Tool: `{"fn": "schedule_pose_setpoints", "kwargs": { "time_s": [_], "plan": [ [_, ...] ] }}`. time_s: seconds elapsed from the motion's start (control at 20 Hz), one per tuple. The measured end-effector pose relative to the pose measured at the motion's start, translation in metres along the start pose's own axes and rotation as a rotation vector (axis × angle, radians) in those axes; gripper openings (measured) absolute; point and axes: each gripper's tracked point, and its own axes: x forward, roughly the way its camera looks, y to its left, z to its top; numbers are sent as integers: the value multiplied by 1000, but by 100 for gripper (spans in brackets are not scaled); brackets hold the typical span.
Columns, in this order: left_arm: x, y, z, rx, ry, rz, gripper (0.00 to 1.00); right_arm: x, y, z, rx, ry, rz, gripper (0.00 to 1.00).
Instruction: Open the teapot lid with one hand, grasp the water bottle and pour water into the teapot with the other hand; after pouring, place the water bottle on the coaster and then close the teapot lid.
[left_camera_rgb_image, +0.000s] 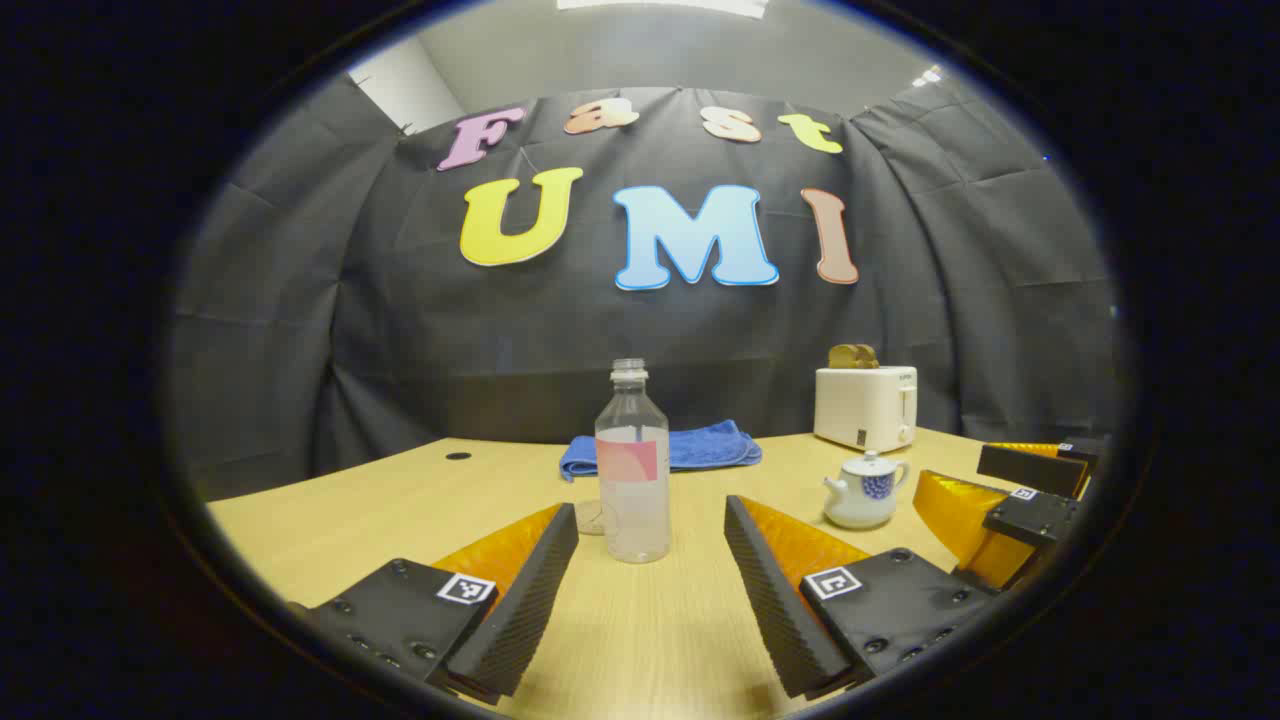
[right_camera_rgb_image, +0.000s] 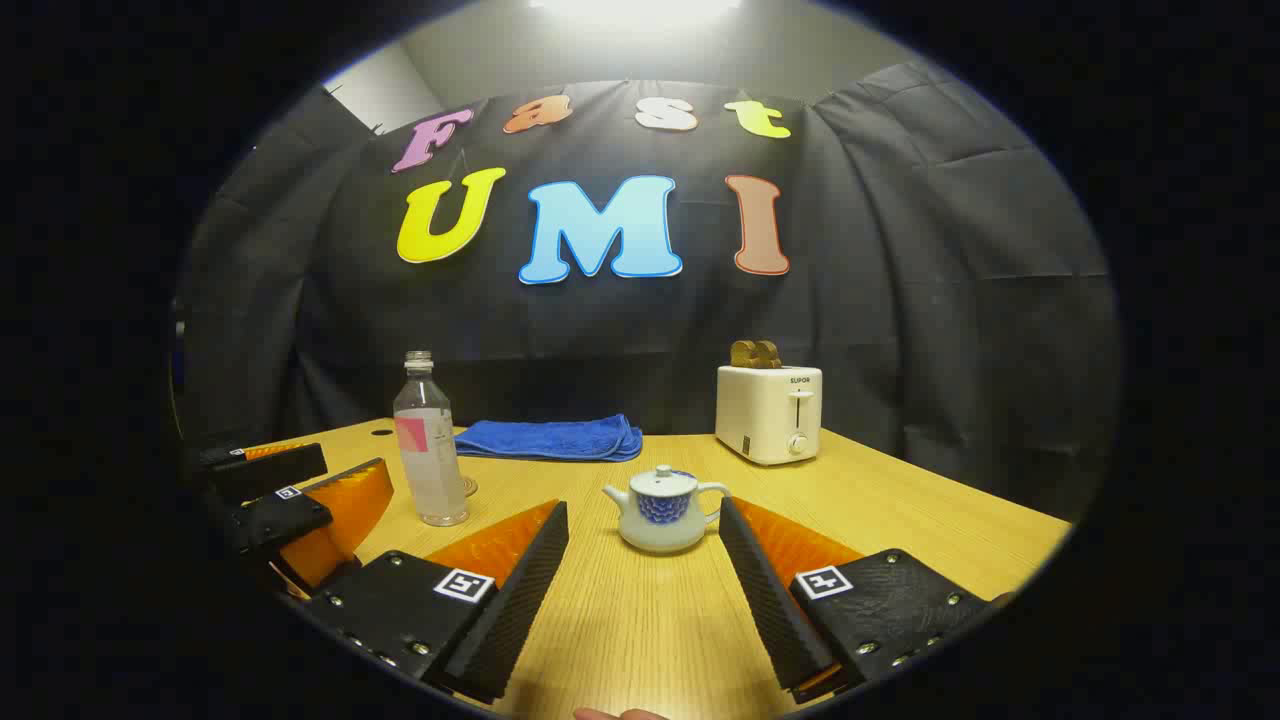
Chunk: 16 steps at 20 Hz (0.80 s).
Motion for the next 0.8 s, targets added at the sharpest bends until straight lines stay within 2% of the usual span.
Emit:
{"fn": "schedule_pose_setpoints", "kwargs": {
  "time_s": [0.2, 0.3, 0.55, 0.65, 0.8],
  "plan": [
    [0, -2, 1, -1, 2, -1, 100, 1, 0, 0, -3, 0, 11, 94],
    [-2, -11, 0, -1, 1, -39, 100, 0, 0, 0, -3, -1, 8, 94],
    [-2, -10, 0, 2, 5, -40, 100, 0, 0, 1, -5, -3, 10, 94],
    [-1, -15, 1, 0, 2, -65, 100, 0, 0, 0, -3, 1, 5, 94],
    [-3, -18, 1, -1, 5, -71, 100, 2, -1, -2, 31, 13, 26, 94]
  ]
}}
